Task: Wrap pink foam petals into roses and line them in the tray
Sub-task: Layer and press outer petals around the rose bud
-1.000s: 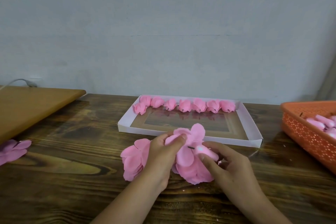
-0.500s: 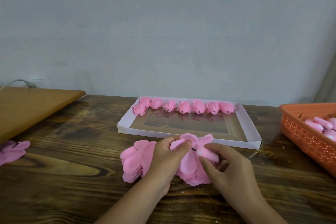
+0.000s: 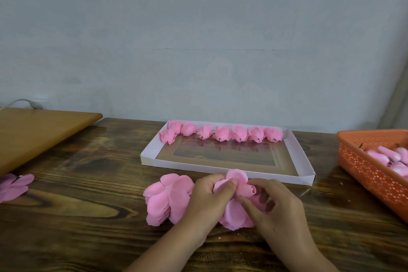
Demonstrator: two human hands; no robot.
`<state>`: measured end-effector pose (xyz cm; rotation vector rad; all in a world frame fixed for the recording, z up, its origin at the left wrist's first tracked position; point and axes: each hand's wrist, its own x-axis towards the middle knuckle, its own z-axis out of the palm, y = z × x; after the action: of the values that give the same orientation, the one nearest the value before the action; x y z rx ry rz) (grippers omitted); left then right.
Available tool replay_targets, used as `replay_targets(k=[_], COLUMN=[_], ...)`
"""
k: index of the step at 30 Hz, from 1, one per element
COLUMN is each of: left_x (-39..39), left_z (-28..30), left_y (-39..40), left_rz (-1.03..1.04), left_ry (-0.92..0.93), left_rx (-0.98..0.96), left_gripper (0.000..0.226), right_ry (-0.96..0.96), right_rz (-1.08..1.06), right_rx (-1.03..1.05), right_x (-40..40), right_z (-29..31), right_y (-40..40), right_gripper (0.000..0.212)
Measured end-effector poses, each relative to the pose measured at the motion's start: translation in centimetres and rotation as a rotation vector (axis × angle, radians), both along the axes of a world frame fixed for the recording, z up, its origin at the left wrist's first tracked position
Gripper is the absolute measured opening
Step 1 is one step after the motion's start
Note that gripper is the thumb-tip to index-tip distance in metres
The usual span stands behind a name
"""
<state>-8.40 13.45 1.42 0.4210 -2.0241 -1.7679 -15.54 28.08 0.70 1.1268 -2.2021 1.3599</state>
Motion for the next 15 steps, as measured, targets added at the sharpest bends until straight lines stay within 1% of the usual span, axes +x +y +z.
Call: replay_targets(k=[4, 7, 9, 11, 13, 15], left_x=[0.34, 0.46, 0.51, 0.48, 0.47, 0.46], left_z=[0.44, 0.71, 0.82, 0.80, 0.70, 0.70], left_y=[0.30, 0.43, 0.49, 0.47, 0.40, 0.36], left_rz=[-0.031, -0.063, -0.101, -0.119, -0.121, -0.112], left_ry=[0.015, 0.036, 0.041, 0.038, 0.043, 0.032], left_rx=[-0.091, -0.102, -0.120, -0.121, -0.116, -0.120], left_gripper=[0.027, 0.022, 0.026, 0.030, 0.028, 0.028], right_ry=[-0.104, -0.137, -0.133, -0.116, -0.103, -0.098], right_rz=[0.016, 0.017, 0.019, 0.029, 0.060, 0.086], right_rx=[-0.061, -0.069, -0.088, -0.105, -0.114, -0.125], right_x=[-0.01, -0.11, -0.09, -0.06, -0.07, -0.10], right_z=[0.07, 0.03, 0.02, 0.10, 0.29, 0.46], right_y=[-0.01, -0.06, -0.11, -0.09, -0.01, 0.05], right_gripper=[0.048, 0.053, 0.055, 0.052, 0.045, 0.044])
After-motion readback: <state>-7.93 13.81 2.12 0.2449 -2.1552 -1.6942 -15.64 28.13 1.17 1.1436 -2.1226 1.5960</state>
